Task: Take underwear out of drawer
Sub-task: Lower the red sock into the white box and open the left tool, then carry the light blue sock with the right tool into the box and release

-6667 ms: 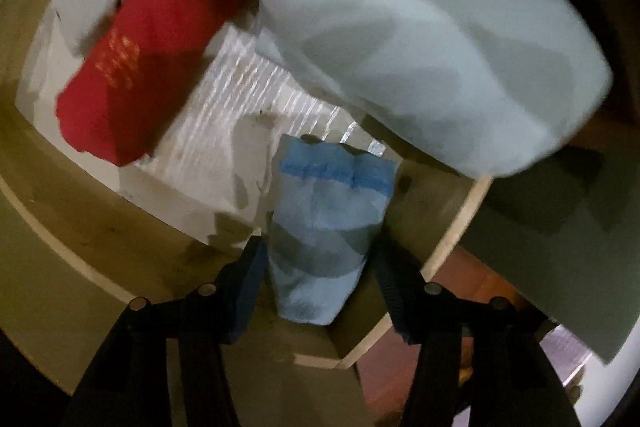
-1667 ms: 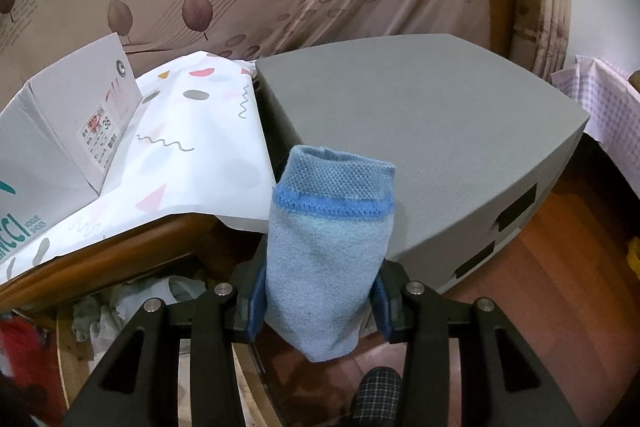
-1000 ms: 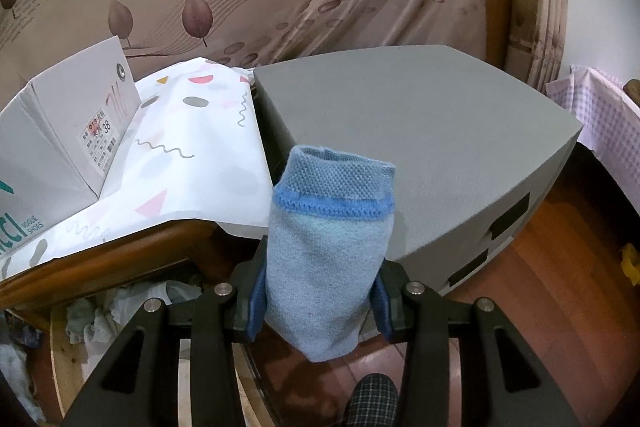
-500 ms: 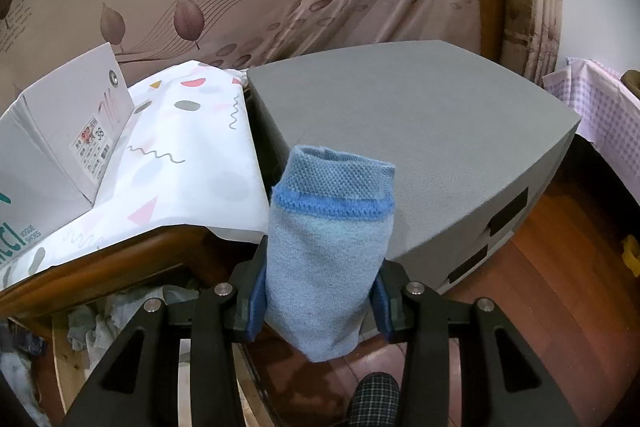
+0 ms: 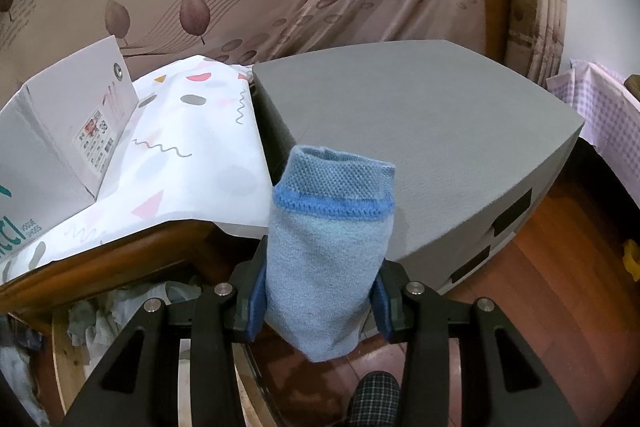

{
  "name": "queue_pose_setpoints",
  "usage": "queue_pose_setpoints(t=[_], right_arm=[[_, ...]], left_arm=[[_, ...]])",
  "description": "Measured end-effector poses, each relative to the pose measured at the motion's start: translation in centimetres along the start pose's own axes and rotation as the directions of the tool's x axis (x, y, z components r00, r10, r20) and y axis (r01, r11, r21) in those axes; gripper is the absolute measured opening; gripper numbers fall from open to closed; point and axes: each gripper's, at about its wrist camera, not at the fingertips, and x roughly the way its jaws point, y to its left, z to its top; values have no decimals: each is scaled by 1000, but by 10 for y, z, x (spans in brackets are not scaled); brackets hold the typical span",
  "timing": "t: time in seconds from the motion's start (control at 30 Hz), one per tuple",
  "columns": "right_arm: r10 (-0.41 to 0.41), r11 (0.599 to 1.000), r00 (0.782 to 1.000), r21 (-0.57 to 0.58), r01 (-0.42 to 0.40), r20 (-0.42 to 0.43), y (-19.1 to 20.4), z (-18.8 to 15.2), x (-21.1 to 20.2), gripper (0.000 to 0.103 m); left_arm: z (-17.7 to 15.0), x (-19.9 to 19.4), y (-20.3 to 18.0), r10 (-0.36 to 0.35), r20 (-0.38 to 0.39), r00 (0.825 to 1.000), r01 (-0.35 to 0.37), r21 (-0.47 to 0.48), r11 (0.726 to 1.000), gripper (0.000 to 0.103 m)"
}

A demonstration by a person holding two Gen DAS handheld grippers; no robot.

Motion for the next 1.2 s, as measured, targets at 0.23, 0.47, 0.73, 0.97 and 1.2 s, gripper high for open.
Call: queue_pose_setpoints(t=[0.23,0.47,0.73,0.97,1.2], right_arm=[[-6,1000,1000,-27,6,5,6,-2,0,40],[-2,998,1000,-62,3,19,14,-4,-4,40],[41,996,999,-86,-40,17,19,-6,-8,40],[70,993,997,-92,-69,11,21,0,-15,40],[150,968,988,-208,-139,40,54,43,-50,40]], left_arm=[[-11,-32,-10,-1,118,993,-10,94,996,55],[-35,-84,-12,36,308,951,-80,133,988,64],[-103,-107,27,192,454,870,-232,34,972,72],[-165,-46,94,344,284,895,-296,-199,934,74],[-198,11,132,440,137,887,-367,-368,854,74]])
